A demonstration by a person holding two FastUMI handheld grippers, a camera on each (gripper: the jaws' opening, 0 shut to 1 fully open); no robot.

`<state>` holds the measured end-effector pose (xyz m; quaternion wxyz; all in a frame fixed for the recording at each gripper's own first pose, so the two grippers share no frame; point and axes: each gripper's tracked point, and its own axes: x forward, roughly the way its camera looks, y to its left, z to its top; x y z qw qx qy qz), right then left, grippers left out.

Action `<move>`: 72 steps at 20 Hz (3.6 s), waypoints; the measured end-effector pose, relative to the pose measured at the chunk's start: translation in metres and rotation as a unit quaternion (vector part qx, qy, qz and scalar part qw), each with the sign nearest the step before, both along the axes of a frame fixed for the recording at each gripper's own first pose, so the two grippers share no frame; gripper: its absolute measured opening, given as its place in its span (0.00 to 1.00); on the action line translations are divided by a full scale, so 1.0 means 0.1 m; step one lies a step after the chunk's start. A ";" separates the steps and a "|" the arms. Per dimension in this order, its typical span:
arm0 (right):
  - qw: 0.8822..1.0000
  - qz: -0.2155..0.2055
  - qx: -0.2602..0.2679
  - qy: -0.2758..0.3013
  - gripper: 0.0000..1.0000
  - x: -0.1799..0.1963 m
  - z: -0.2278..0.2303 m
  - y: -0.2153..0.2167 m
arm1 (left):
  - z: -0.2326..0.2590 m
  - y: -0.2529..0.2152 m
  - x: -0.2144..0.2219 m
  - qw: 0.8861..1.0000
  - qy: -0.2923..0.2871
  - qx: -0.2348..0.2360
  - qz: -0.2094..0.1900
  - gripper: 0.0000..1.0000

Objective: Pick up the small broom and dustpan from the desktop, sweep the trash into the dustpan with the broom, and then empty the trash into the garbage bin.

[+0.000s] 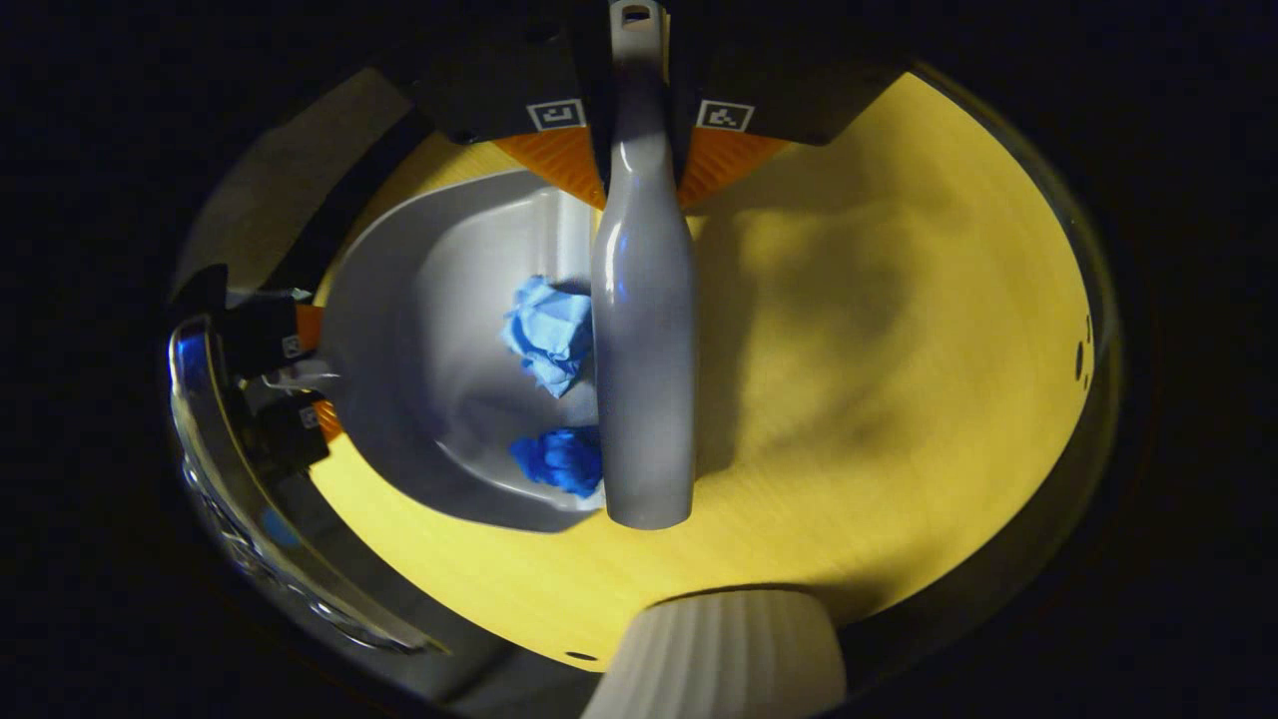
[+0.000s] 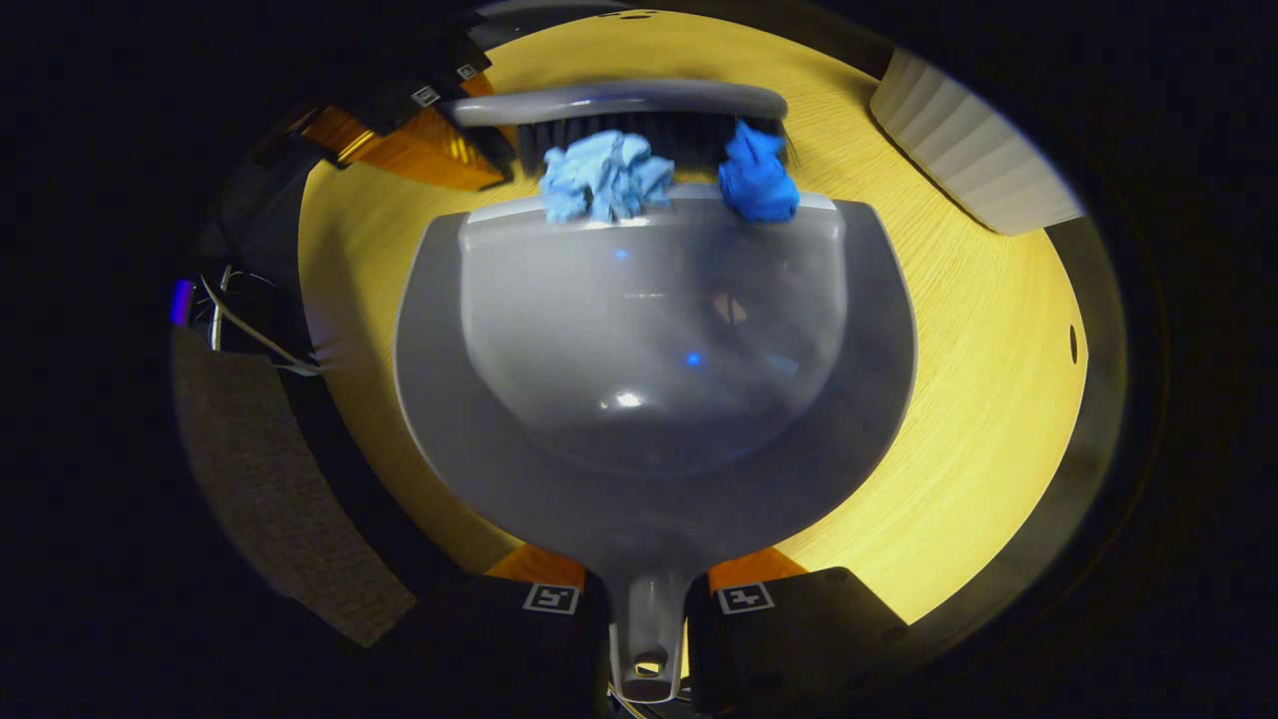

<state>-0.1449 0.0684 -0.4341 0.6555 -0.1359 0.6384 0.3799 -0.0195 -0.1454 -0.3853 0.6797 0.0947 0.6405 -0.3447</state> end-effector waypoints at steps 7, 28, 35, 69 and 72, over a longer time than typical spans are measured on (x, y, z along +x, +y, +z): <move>1.000 -0.008 0.011 -0.014 0.35 0.03 -0.01 0.01 | 0.18 0.00 -0.01 0.999 0.008 -0.042 0.027 0.26; 0.947 -0.304 0.046 -0.088 0.35 -0.09 0.18 0.34 | 0.55 1.12 0.41 0.962 -0.133 -0.094 0.217 0.26; 0.924 -0.371 0.015 -0.091 0.35 -0.18 0.25 0.42 | 0.11 1.75 0.30 0.964 -0.125 -0.029 0.232 0.26; 0.928 -0.201 -0.249 -0.189 0.35 1.19 0.47 0.46 | -0.28 1.99 0.07 0.957 -0.127 -0.020 0.260 0.29; 0.928 -0.133 -0.283 -0.200 0.35 1.26 0.56 0.47 | -0.27 2.00 0.05 0.955 -0.127 -0.021 0.267 0.23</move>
